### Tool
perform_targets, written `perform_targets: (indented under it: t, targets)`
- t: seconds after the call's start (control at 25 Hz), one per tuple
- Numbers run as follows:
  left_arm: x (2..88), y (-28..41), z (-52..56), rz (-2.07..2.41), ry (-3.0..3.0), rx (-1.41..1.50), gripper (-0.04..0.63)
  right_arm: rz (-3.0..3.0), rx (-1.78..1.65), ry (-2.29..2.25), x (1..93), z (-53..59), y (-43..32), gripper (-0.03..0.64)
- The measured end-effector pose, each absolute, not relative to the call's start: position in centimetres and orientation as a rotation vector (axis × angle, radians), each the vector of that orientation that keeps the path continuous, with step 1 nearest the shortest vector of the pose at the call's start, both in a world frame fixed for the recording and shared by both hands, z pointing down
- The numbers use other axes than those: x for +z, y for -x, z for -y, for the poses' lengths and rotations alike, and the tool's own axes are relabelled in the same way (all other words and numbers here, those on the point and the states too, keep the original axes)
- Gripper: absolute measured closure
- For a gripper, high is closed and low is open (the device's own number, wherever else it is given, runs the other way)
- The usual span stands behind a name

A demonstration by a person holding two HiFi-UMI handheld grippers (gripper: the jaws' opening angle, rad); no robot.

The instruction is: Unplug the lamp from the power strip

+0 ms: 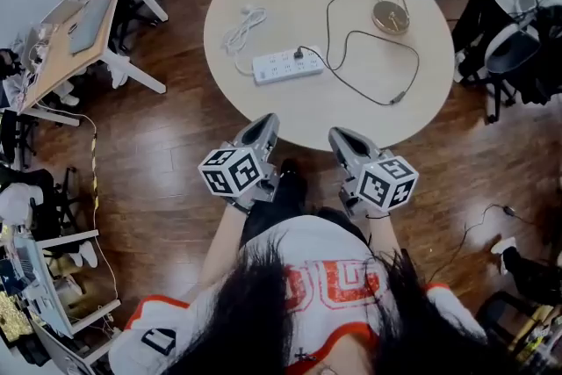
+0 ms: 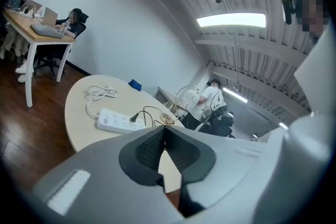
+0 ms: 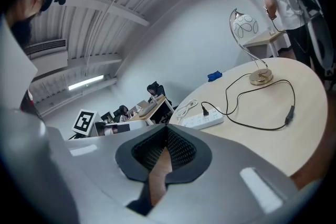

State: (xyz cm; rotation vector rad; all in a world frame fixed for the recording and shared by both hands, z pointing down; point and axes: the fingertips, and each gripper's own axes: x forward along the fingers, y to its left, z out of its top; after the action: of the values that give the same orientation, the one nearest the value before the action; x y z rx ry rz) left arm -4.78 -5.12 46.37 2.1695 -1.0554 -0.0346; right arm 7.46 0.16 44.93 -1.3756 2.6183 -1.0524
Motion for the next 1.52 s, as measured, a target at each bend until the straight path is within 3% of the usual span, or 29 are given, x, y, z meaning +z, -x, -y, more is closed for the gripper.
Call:
perform_targets:
  t: [0.4,1.08,1.44,1.52]
  targets:
    - [53.1,3.6,17.9,0.973,-2.228,0.220,0.595,-2.558,-1.112,1.503,46.1,7.0,-5.9,0.615]
    - [64.2,1.0,22.5,0.995,-2.060,0.793,0.595,-2.757,-1.182,1.608,51.5,10.8,-6.6,0.615]
    - [64.5,1.1,22.4,1.017,-1.951,0.655,0.595,-2.923,-1.063,1.758,57.9,17.6,-5.6,0.614]
    - [64.4,1.2,22.3,1.015,-1.954,0.671,0.595,-2.941,-1.038,1.830,59.3,19.2,-5.4,0.580]
